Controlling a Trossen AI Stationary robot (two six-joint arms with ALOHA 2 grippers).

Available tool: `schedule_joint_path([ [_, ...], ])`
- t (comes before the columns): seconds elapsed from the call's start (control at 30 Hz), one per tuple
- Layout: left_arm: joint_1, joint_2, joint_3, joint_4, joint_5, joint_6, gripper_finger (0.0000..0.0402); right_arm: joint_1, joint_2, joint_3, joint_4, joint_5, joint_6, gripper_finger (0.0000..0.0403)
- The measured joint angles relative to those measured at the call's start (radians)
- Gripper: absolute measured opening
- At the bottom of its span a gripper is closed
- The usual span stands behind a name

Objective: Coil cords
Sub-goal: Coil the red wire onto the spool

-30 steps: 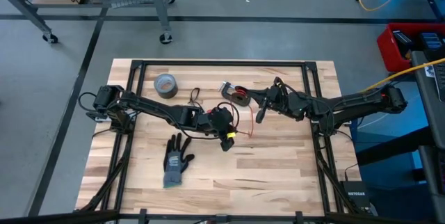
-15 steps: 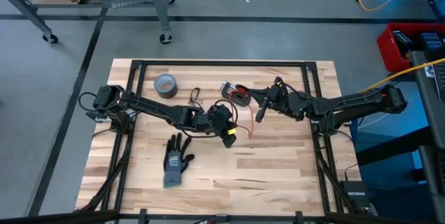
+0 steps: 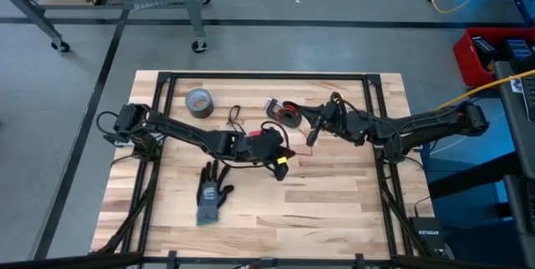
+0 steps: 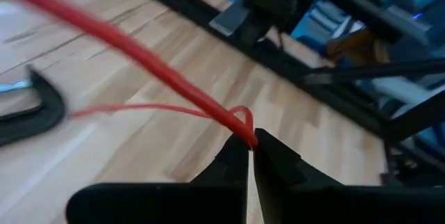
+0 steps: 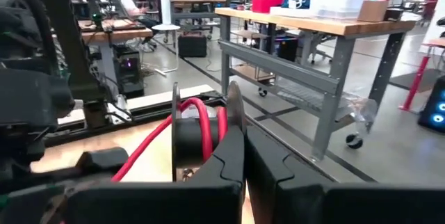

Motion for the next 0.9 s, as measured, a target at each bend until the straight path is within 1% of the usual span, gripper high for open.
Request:
schedule_joint_path([
  [0.13,0.010,0.026,0.000,0.051,0.033,-0.009,0.0001,0.000,0.032,0.000,0.036,-0.053,0.016,0.0005],
  [0.3,0.015,0.045,0.000,0.024,0.033,-0.045,0.0000,0.000,0.056,0.000,0.096,-0.143,0.026,0.0005],
  [0.43,0.015,0.046,0.000,0.010,0.007,-0.047,0.0000,0.000,0.056,0.000,0.106,-0.153,0.028,0.0005],
  [0.5,0.014,0.046,0.000,0.013,-0.012,-0.048,0.0000,-0.001,0.055,0.000,0.126,-0.178,0.038,0.0005],
  [0.6,0.015,0.046,0.000,0.025,-0.013,-0.050,0.0000,-0.001,0.055,0.000,0.129,-0.202,0.053,0.0005],
  [0.73,0.014,0.046,0.000,0.049,-0.011,-0.044,0.0000,-0.001,0.055,0.000,0.128,-0.209,0.055,0.0005],
  [0.8,0.010,0.046,0.000,0.020,-0.012,-0.042,0.0000,-0.001,0.054,0.000,0.129,-0.211,0.054,0.0005],
  [0.9,0.001,0.045,0.000,-0.072,-0.015,-0.050,0.0000,-0.001,0.052,0.000,0.129,-0.215,0.053,0.0005],
])
